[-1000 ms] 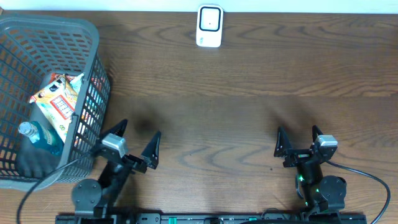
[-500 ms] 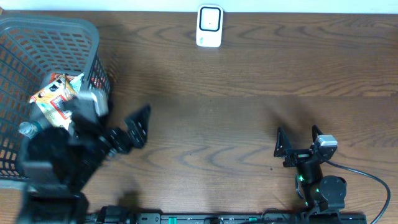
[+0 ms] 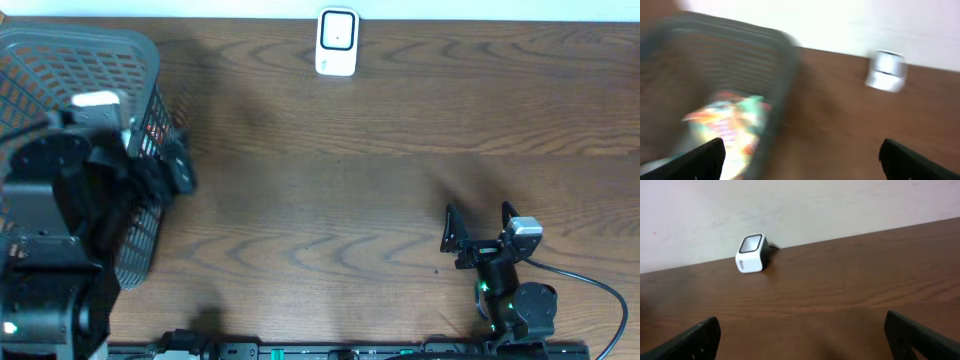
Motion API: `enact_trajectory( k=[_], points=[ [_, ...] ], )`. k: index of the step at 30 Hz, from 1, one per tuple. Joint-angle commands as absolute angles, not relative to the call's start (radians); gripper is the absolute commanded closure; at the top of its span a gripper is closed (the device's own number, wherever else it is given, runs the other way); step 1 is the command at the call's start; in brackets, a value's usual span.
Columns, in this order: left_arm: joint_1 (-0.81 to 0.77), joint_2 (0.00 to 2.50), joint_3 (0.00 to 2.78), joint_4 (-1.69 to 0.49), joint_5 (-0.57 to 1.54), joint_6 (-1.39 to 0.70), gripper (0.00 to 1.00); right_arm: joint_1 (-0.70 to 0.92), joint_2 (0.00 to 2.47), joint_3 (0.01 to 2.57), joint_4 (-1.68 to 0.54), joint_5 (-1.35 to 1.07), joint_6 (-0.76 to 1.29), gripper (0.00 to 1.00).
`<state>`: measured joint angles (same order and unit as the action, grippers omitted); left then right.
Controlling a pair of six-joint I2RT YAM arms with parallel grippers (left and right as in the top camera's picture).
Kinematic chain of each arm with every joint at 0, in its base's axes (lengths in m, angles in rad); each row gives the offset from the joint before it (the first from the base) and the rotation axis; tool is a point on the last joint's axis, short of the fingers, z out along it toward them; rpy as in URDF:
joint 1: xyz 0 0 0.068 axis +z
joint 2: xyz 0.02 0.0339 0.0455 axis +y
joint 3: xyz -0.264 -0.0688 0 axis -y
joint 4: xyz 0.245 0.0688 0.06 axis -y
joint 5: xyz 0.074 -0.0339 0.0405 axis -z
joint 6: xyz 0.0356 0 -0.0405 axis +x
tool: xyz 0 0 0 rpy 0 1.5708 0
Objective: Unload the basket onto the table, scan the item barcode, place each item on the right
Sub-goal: 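Reach the left gripper into the basket and grasp the Listerine bottle, then carry the Listerine bottle with the left gripper to the white scanner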
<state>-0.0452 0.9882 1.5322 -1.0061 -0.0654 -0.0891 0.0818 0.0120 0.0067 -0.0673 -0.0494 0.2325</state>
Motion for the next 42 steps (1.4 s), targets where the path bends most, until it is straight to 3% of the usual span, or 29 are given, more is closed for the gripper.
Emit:
enact_trajectory(
  k=[1, 8, 15, 20, 34, 42],
  points=[
    [-0.007, 1.056, 1.63, -1.044, -0.467, -0.102, 0.02, 0.076, 0.006, 0.006, -0.072, -0.052, 0.223, 0.01],
    [0.222, 1.21, 1.636, -1.139, -0.46, -0.275, 0.02, 0.076, 0.006, 0.006, -0.072, -0.052, 0.223, 0.01],
    [0.496, 1.378, 1.633, -1.196, -0.184, -0.29, 0.02, 0.076, 0.006, 0.006, -0.072, -0.052, 0.223, 0.01],
    [0.617, 1.452, 1.603, -1.213, -0.134, -0.29, 0.02, 0.076, 0.006, 0.006, -0.072, -0.052, 0.223, 0.01],
    [0.641, 1.473, 1.285, -0.962, -0.089, -0.282, 0.02, 0.076, 0.006, 0.006, -0.072, -0.052, 0.223, 0.01],
    [0.666, 1.531, 1.245, -0.898, -0.089, -0.282, 0.02, 0.076, 0.006, 0.006, -0.072, -0.052, 0.223, 0.01]
  ],
)
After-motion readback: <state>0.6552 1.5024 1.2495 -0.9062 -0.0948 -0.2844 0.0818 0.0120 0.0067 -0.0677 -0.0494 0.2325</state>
